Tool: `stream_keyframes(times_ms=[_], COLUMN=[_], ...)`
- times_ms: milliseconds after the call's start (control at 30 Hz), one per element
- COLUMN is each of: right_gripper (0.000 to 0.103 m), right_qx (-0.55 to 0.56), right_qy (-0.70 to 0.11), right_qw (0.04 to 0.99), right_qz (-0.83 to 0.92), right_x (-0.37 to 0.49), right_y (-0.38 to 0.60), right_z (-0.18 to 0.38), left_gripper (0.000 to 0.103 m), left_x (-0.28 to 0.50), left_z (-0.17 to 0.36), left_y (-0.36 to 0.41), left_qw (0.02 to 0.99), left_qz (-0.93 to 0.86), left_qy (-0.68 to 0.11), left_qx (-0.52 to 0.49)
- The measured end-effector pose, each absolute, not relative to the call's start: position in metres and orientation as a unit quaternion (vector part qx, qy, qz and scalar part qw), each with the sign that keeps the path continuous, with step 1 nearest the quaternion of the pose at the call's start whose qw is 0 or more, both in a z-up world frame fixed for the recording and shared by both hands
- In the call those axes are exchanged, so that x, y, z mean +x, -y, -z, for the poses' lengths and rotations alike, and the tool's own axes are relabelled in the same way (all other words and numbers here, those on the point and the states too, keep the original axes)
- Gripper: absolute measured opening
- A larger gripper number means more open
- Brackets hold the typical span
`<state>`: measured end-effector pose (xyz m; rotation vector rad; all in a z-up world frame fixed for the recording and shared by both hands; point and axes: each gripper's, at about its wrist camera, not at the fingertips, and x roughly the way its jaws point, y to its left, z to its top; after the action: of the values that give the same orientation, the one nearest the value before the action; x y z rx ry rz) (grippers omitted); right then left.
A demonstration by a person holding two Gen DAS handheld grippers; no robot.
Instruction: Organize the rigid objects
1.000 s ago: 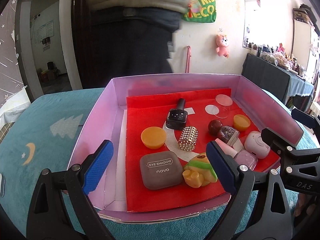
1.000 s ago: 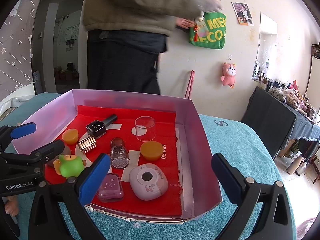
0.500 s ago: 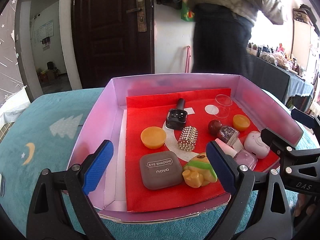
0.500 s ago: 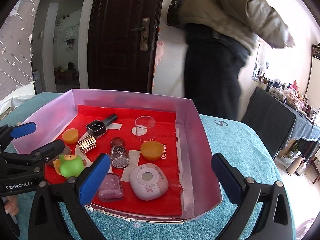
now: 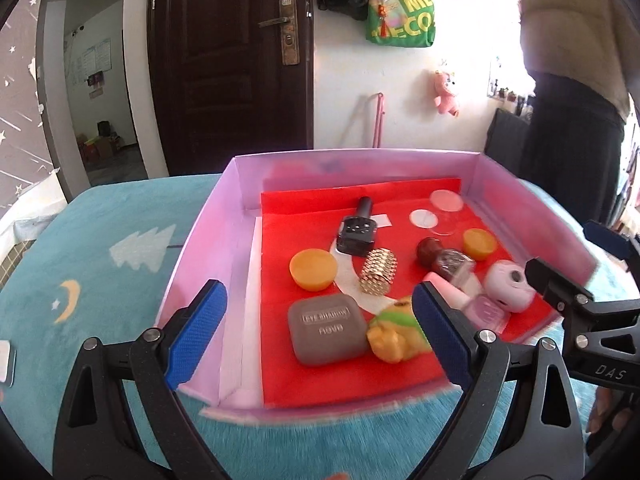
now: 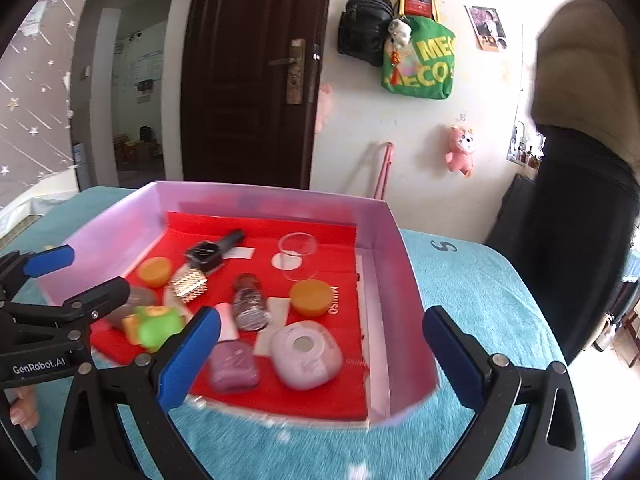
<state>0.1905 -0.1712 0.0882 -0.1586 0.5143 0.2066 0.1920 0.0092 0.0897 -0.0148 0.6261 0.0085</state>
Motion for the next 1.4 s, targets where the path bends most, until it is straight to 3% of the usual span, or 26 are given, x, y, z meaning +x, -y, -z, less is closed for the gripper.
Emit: stream_keyframes(times_ms=[333, 567, 833, 1067, 1400], right_gripper=[0.103, 0.103, 0.103, 0.103, 0.103], right_qx=[-0.076, -0.082, -0.056, -0.042, -0.038], right_qy=[-0.313, -0.397, -0.451, -0.457, -0.457], right_qw=[0.941, 0.911, 0.888, 0.886, 0.886], right_qz=[-0.105, -0.078, -0.064, -0.063, -0.061], right_x=[0.125, 0.125, 0.141, 0.142, 0.142], right_y=[0.177, 0.186, 0.196, 0.200, 0.201], right_z=[-0.083, -0.038, -0.024, -0.023, -0.023], left_gripper=[0.095, 0.095, 0.096, 0.103, 0.103], left_x=[0.123, 0.111, 0.111, 0.116, 0.121], left_z=[-0.090, -0.051, -0.039, -0.037, -0.037], left_y=[-0.010, 0.001, 0.009, 0.006, 0.004], left_qw=[0.933, 0.906, 0.899, 0.896, 0.895], left_qz=[0.006, 0.003, -0.017, -0.021, -0.020], left_qy=[-0.357, -0.423, -0.438, -0.443, -0.445], left_qx=[-0.037, -0.030, -0.012, -0.015, -0.016])
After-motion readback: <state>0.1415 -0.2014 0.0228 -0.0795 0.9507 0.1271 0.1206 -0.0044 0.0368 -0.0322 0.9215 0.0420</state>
